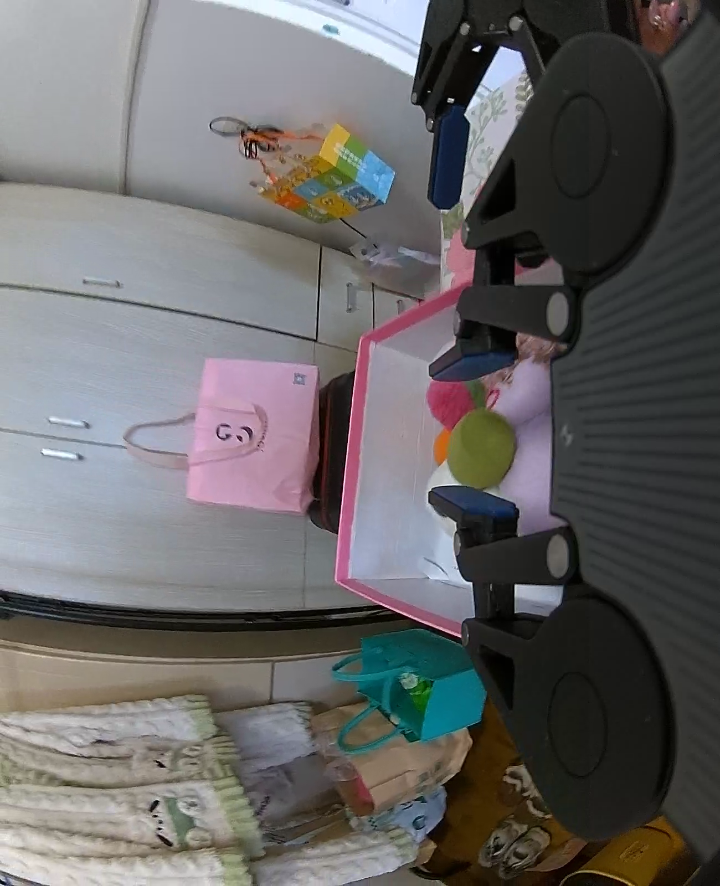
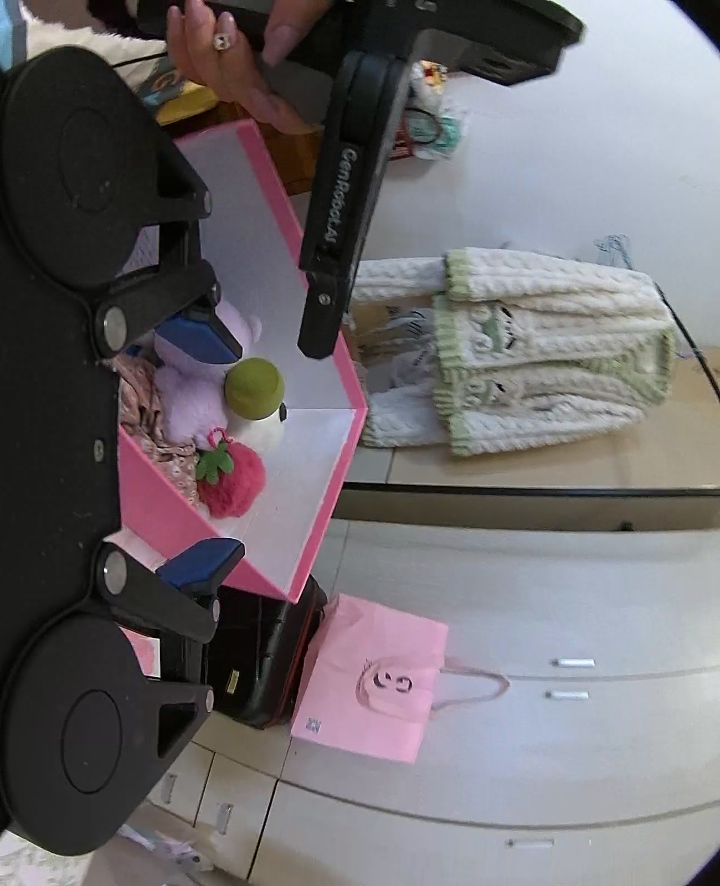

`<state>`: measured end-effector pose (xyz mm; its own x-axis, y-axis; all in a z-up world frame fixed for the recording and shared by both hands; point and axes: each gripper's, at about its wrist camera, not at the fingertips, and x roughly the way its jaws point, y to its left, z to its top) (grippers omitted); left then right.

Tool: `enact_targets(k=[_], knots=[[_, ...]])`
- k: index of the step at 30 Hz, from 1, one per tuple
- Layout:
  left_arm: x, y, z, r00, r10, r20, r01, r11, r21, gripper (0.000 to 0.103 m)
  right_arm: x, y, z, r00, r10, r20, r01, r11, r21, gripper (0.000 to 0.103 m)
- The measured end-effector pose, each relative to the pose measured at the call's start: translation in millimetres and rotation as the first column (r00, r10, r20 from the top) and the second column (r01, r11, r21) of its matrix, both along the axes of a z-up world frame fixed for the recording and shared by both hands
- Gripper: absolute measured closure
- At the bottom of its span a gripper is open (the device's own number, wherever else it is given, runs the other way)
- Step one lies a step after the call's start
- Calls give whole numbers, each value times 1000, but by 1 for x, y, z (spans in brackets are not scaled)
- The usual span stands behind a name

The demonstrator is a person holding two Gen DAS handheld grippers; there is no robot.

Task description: Organize soft objects

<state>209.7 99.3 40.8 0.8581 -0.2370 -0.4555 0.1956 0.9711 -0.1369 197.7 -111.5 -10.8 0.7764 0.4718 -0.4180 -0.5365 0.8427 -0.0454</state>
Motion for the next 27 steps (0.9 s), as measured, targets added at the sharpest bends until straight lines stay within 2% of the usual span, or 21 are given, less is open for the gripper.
enact_targets(k=[5, 12, 16, 22, 24, 27], knots=[[-31, -4, 2, 1000, 0, 22, 0, 1000, -9, 61, -24, -8, 5, 999, -54, 0, 54, 999, -1, 26], [-84, -30, 11, 991, -80, 109, 75, 996, 49, 58, -60, -29, 8, 990, -136, 28, 135, 990, 29, 26], [-105, -40, 12, 985, -110, 133, 105, 993, 44, 55, -83, -42, 12, 983, -174, 53, 171, 984, 50, 26], [-132, -42, 5, 987, -97, 131, 97, 995, -1, 50, -118, -53, 13, 966, -240, 102, 234, 970, 63, 26], [-142, -43, 3, 987, -92, 136, 94, 996, -9, 49, -128, -58, 10, 961, -260, 92, 253, 964, 83, 26], [-152, -50, -1, 985, -81, 151, 78, 997, 25, 48, -142, -64, 6, 954, -287, 85, 279, 956, 93, 24]])
